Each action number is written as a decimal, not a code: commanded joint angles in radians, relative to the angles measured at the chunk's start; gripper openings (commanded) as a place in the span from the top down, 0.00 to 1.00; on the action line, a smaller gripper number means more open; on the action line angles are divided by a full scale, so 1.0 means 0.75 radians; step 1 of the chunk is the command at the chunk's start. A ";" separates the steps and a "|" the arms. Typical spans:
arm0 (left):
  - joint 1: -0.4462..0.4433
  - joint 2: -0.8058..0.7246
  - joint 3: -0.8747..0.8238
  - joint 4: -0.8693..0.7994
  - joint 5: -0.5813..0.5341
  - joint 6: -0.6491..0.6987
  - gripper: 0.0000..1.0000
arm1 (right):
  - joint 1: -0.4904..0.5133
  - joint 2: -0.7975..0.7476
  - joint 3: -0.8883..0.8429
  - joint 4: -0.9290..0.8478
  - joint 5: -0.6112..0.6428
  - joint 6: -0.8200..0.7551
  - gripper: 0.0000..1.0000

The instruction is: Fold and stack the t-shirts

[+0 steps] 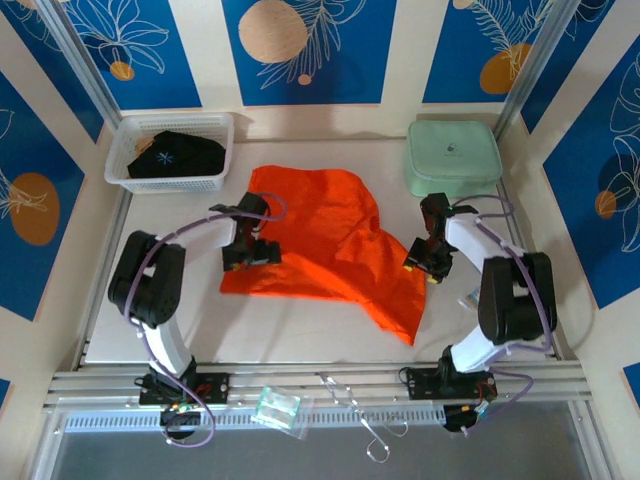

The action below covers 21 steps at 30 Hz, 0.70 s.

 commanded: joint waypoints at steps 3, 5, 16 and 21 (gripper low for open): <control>0.005 0.052 -0.097 0.086 -0.031 -0.068 0.05 | -0.018 0.161 0.046 0.096 -0.023 -0.056 0.51; 0.005 0.024 -0.150 0.089 -0.023 -0.077 0.06 | -0.018 0.197 0.052 0.105 -0.025 -0.051 0.73; -0.008 -0.264 -0.362 0.024 0.026 -0.136 0.08 | -0.064 0.153 0.100 0.069 0.021 -0.071 0.92; -0.077 -0.372 -0.257 -0.073 0.028 -0.151 0.02 | -0.009 0.067 0.147 0.020 -0.012 -0.117 0.58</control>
